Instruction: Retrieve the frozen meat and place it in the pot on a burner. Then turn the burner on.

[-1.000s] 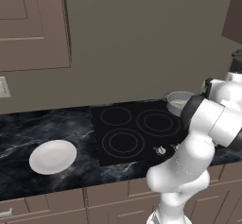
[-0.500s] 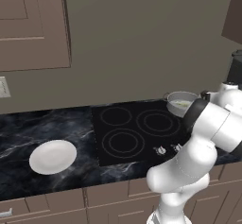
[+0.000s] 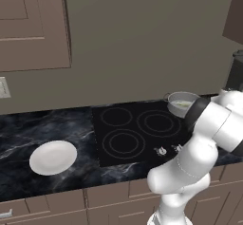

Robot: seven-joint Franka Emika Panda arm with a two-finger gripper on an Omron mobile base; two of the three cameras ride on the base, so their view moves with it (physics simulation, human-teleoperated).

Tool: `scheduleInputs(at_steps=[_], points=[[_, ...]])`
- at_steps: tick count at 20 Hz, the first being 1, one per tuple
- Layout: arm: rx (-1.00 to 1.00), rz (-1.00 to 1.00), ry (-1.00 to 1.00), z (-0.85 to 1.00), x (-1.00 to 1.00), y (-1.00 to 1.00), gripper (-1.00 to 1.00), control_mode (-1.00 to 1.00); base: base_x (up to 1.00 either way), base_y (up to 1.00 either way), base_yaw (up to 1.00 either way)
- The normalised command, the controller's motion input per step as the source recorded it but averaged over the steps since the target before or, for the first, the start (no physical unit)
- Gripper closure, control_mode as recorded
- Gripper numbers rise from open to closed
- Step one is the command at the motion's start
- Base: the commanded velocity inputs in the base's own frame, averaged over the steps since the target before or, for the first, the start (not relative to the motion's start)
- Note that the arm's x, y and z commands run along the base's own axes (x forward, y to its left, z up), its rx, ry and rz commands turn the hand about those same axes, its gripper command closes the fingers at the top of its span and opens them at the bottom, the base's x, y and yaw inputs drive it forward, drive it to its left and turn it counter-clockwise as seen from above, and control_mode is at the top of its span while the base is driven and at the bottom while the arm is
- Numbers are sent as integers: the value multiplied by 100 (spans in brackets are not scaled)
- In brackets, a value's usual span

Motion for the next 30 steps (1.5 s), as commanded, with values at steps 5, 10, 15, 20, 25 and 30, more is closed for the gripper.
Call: scheduleInputs(at_steps=[5,10,15,20,25,30], points=[[0,0,0,-32,0,-2,-100,-100,0,0,0],[0,0,0,-26,0,0,-100,-100,0,0,0],[0,0,0,-17,0,0,-100,-100,0,0,0],[0,0,0,-4,0,0,-100,-100,0,0,0],[0,0,0,-5,0,0,-100,-100,0,0,0],[0,0,0,-24,0,0,-100,-100,0,0,0]])
